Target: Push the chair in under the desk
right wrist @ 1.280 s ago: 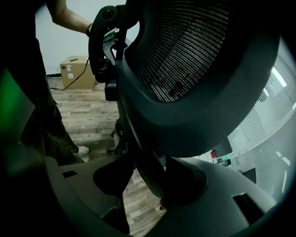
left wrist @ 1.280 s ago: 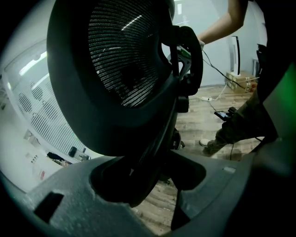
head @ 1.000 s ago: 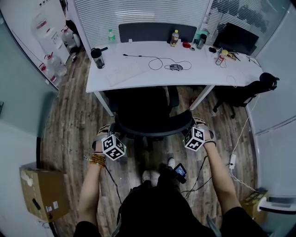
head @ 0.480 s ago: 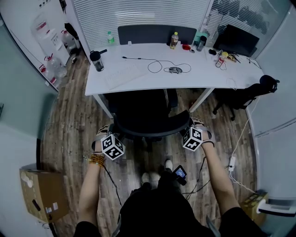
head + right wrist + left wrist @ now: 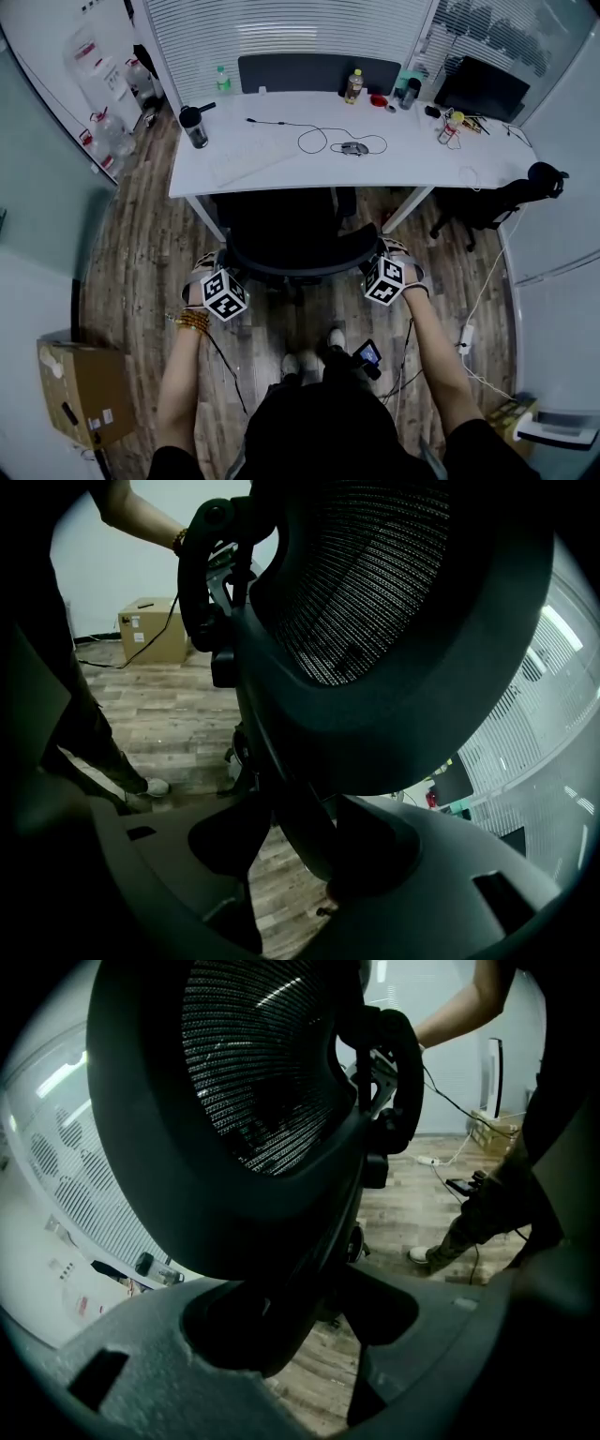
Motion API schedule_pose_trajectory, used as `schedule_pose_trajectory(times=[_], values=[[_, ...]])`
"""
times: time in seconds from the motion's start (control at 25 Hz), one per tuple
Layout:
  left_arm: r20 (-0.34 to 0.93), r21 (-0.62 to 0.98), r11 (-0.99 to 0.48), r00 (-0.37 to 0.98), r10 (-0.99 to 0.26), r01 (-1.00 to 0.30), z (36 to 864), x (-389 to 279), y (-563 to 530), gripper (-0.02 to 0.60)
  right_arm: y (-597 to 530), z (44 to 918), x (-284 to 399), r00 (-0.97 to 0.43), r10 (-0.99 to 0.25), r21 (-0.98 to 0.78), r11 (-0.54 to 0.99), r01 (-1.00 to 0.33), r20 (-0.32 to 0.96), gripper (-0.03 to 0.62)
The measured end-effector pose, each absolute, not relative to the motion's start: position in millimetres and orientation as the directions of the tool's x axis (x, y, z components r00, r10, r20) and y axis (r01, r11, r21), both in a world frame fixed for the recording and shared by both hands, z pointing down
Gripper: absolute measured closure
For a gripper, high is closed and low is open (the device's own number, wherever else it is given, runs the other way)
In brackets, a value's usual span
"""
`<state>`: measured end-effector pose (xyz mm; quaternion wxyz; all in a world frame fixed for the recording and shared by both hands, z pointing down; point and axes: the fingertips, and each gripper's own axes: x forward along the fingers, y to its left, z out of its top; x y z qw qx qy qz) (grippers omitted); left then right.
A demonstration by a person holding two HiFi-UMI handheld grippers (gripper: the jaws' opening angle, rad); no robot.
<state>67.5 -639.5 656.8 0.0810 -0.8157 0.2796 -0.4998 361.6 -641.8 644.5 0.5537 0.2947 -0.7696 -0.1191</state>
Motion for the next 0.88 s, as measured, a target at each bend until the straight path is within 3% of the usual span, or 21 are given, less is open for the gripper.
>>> schedule_pose_trajectory(times=[0.88], values=[[0.800,-0.385,-0.830,0.302,-0.518,-0.403,655.2,97.9,-712.1,0.322,-716.1,640.1,389.5,-0.213,-0.583,0.511,0.801,-0.312,0.784,0.372]])
